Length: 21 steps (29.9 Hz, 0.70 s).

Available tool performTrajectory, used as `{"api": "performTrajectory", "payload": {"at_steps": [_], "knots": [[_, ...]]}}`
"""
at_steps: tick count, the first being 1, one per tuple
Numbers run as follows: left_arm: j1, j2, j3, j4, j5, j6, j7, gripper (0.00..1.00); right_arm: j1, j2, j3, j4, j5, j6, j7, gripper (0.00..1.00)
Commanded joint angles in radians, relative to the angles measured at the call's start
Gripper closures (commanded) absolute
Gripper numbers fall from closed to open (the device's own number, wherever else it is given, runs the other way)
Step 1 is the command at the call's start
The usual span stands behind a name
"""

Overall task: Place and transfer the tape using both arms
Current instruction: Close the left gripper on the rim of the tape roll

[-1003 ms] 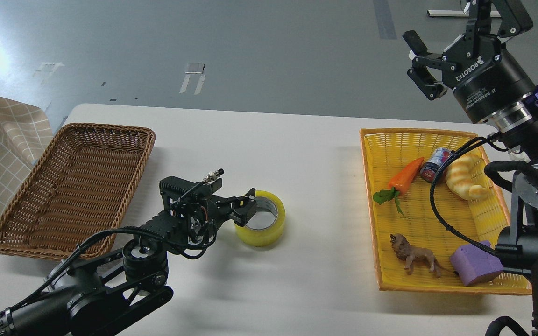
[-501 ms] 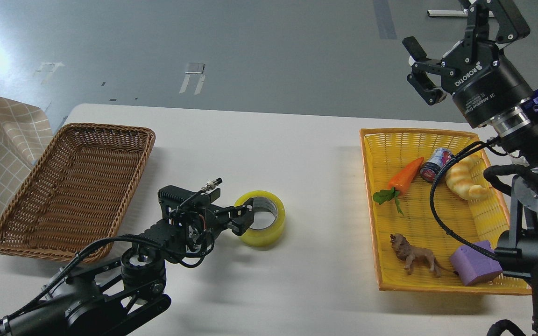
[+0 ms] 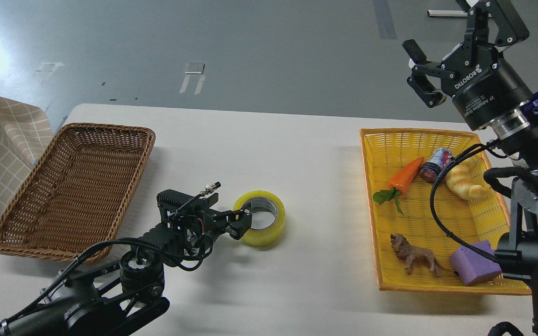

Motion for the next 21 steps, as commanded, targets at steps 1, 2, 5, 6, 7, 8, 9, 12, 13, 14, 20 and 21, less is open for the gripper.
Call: {"api": "performTrajectory", "payload": {"at_steps": [1,2,5,6,7,8,9,12,13,14,20,21], "knots": [[0.001,0.003,0.001,0.0,0.0,0.0,-0.022,0.15,-0.003,0.0,0.0,-0.002,0.0,0.0,0.0,0.01],[0.001,0.007,0.001,0.0,0.0,0.0,-0.031,0.15,-0.005,0.0,0.0,-0.002,0.0,0.0,0.0,0.01],[0.006,0.007,0.001,0.0,0.0,-0.002,-0.042,0.21,-0.008,0.0,0.0,-0.002,0.0,0.0,0.0,0.01],[0.009,0.007,0.001,0.0,0.0,-0.002,-0.043,0.29,-0.008,0.0,0.0,-0.002,0.0,0.0,0.0,0.01],[0.014,0.007,-0.001,0.002,0.0,-0.005,-0.043,0.38,-0.009,0.0,0.0,-0.002,0.0,0.0,0.0,0.01],[0.02,0.007,-0.001,0.0,0.0,-0.008,-0.045,0.57,-0.012,0.0,0.0,-0.002,0.0,0.0,0.0,0.01],[0.02,0.009,-0.001,0.0,0.0,-0.011,-0.044,0.63,-0.014,0.0,0.0,-0.002,0.0,0.0,0.0,0.01],[0.017,0.009,-0.001,0.0,0.0,-0.037,-0.043,0.83,-0.014,0.0,0.0,-0.002,0.0,0.0,0.0,0.01],[0.017,0.01,0.001,0.0,0.0,-0.04,-0.043,0.87,-0.014,0.0,0.0,-0.002,-0.002,0.0,0.0,0.01],[0.017,0.013,-0.001,0.0,0.0,-0.043,-0.043,0.93,-0.014,0.0,0.0,-0.005,-0.002,0.0,0.0,0.01],[0.017,0.02,-0.001,0.0,0.0,-0.046,-0.043,0.98,-0.015,0.0,0.0,-0.021,-0.002,0.0,0.0,0.01],[0.017,0.02,-0.001,0.002,0.0,-0.046,-0.043,0.99,-0.015,0.0,0.0,-0.023,-0.002,0.0,0.0,0.01]]}}
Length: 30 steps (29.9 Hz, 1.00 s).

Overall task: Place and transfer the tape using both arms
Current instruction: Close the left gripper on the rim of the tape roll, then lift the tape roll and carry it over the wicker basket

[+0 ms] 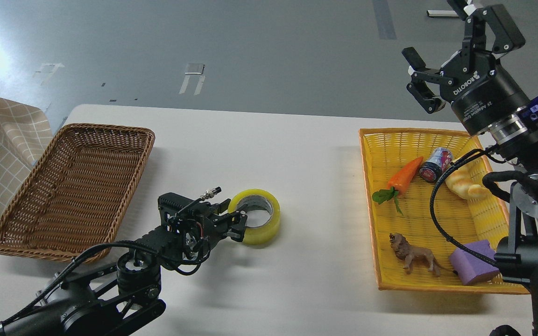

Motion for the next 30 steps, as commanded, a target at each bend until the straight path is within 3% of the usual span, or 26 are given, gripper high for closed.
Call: {"api": "performTrajectory", "payload": {"at_steps": [1,30], "knots": [[0.001,0.003,0.001,0.001,-0.001,-0.004,0.001,1.0,-0.003,0.0,0.0,-0.01,0.0,0.0,0.0,0.01],[-0.055,0.062,-0.005,-0.014,-0.001,-0.02,-0.001,1.0,-0.013,0.0,-0.003,-0.056,0.0,0.0,0.0,0.01]]}}
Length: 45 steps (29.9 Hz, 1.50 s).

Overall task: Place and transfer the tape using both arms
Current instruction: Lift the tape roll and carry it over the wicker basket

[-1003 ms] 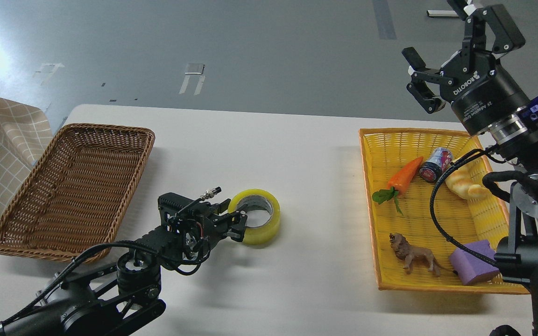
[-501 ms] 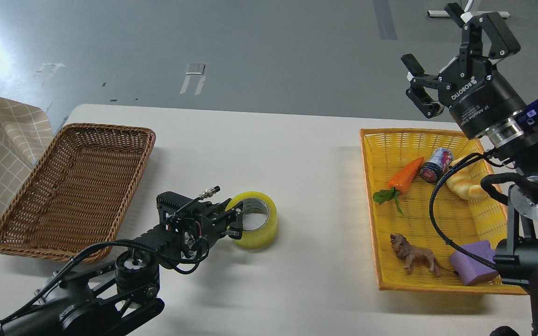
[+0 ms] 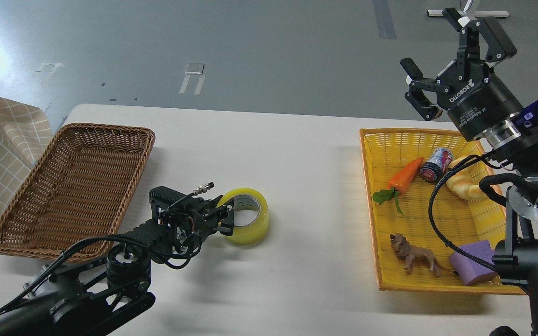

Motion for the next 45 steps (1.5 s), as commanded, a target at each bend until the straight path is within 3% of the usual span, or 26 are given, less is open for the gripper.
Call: {"api": "performTrajectory", "payload": {"at_steps": [1,12,16,22,26,31,34,41,45], "knots": [[-0.018,0.002,-0.002,-0.002,0.0,0.001,-0.003,1.0,-0.002,0.0,0.0,-0.005,0.0,0.0,0.0,0.01],[-0.214,0.084,-0.005,0.001,-0.043,-0.004,-0.003,1.0,-0.001,0.0,-0.005,-0.01,0.0,0.0,0.0,0.01],[-0.257,0.169,-0.006,0.007,-0.089,-0.003,-0.008,1.0,-0.002,0.0,-0.009,-0.008,0.0,0.0,0.0,0.01],[-0.282,0.316,-0.025,0.007,-0.193,0.007,-0.048,1.0,-0.005,0.0,-0.019,-0.008,0.0,0.0,0.0,0.01],[-0.283,0.42,-0.042,0.009,-0.245,0.039,-0.057,1.0,-0.007,0.0,-0.022,-0.008,0.0,0.0,0.0,0.01],[-0.28,0.567,-0.037,0.013,-0.322,0.08,-0.123,1.0,-0.007,0.0,-0.022,-0.008,0.0,0.0,-0.002,0.01],[-0.268,0.632,-0.025,0.015,-0.344,0.091,-0.137,1.0,-0.008,0.0,-0.023,-0.008,0.0,0.0,-0.002,0.01],[-0.198,0.661,-0.022,0.088,-0.348,0.142,-0.16,1.0,-0.016,0.0,-0.048,-0.007,0.0,0.0,-0.002,0.01],[-0.146,0.663,-0.022,0.127,-0.35,0.174,-0.21,1.0,-0.024,0.0,-0.049,-0.005,0.0,0.0,-0.002,0.01]]}}
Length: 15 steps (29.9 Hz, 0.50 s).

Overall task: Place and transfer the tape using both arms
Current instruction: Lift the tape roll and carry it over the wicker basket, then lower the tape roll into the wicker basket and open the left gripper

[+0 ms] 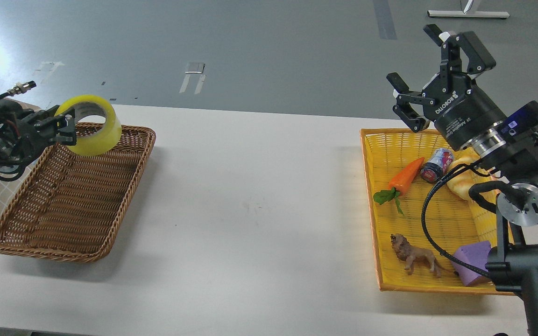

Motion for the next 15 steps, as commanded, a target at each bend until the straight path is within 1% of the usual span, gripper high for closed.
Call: {"api": "performTrajectory", "payload": {"at_steps": [1,7,11,15], "knots": [[0.037,0.002,0.0,0.023,-0.005,0.02,-0.034,1.0,-0.005,0.0,-0.002,0.0,0.0,0.0,0.0,0.01],[0.095,0.0,0.001,0.048,-0.021,0.046,-0.057,1.0,-0.014,0.0,-0.003,0.0,0.0,0.0,0.0,0.01],[0.129,-0.003,0.003,0.062,-0.02,0.06,-0.062,1.0,-0.014,0.0,-0.005,0.0,0.0,0.0,0.0,0.01],[0.148,-0.014,0.006,0.14,-0.018,0.083,-0.07,1.0,-0.016,0.0,-0.005,0.0,0.0,0.0,0.0,0.01]]}}
